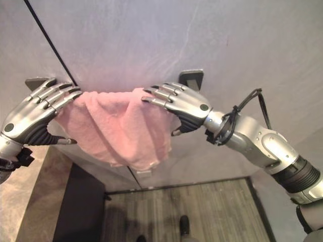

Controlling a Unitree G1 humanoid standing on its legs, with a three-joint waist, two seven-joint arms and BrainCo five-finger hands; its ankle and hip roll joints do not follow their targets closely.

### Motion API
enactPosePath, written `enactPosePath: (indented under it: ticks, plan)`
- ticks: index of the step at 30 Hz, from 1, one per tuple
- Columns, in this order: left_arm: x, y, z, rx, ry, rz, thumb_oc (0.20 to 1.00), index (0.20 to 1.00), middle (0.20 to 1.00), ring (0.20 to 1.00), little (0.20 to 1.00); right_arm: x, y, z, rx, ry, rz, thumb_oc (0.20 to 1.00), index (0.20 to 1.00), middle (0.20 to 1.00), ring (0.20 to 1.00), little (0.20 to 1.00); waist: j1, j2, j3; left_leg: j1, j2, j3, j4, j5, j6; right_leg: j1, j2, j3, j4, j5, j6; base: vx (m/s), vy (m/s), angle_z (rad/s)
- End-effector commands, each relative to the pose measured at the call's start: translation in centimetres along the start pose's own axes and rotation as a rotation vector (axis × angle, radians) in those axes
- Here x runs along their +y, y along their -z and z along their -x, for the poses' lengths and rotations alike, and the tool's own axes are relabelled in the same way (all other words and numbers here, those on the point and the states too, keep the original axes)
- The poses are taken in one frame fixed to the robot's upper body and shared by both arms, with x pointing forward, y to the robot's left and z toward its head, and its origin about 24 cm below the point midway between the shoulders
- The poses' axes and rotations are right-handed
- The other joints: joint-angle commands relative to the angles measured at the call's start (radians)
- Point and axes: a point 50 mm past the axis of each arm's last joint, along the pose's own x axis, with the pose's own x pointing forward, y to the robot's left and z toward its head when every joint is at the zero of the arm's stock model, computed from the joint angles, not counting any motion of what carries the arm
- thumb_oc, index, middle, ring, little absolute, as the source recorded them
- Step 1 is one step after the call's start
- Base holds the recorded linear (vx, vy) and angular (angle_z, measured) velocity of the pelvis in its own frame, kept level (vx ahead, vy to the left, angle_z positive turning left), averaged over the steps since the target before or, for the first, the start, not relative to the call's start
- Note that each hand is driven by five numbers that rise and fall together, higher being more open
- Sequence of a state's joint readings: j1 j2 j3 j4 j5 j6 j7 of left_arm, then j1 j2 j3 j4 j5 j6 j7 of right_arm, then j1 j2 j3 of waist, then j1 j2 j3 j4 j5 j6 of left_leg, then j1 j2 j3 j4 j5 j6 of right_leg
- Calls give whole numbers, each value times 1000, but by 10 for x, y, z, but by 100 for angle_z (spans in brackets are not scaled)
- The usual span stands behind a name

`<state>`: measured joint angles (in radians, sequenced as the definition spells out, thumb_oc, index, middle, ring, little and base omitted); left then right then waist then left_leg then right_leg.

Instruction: Put brush and paste in cup on sink, flatten towel.

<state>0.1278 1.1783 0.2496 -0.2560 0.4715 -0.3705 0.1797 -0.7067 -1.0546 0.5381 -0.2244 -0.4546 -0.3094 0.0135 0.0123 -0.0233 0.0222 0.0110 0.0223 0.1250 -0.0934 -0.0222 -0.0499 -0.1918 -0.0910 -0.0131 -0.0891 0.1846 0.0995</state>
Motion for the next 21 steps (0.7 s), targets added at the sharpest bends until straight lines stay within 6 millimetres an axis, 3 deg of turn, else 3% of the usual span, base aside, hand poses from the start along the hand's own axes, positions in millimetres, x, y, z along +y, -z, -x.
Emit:
enactPosePath:
  ticks: [1,8,18,21]
  plan:
    - [-18,7,7,17,172,-5,1000,1000,1000,1000,1000,26,21,26,136,-138,-4,1000,1000,1000,1000,1000,-19,-13,-6,-5,-27,-4,6,-9,-6,51,-102,-4,2,-11,110,0,0,0]
    - [-18,8,11,30,177,16,1000,1000,1000,1000,1000,21,37,39,240,-81,-1,1000,1000,1000,1000,1000,-14,-12,-14,2,-26,-1,6,-11,-5,59,-102,-5,2,-15,111,0,0,0]
    - [-19,23,30,152,197,32,1000,1000,1000,1000,1000,13,53,61,351,-41,-14,1000,1000,1000,1000,1000,-8,-14,-32,29,-23,8,8,-20,-4,77,-95,-3,2,-24,111,1,-7,-3]
    - [-23,27,37,199,202,67,1000,1000,1000,1000,1000,9,66,75,447,12,-51,1000,1000,1000,1000,1000,-8,-14,-36,36,-21,11,9,-22,-4,84,-92,-4,2,-27,109,0,0,0]
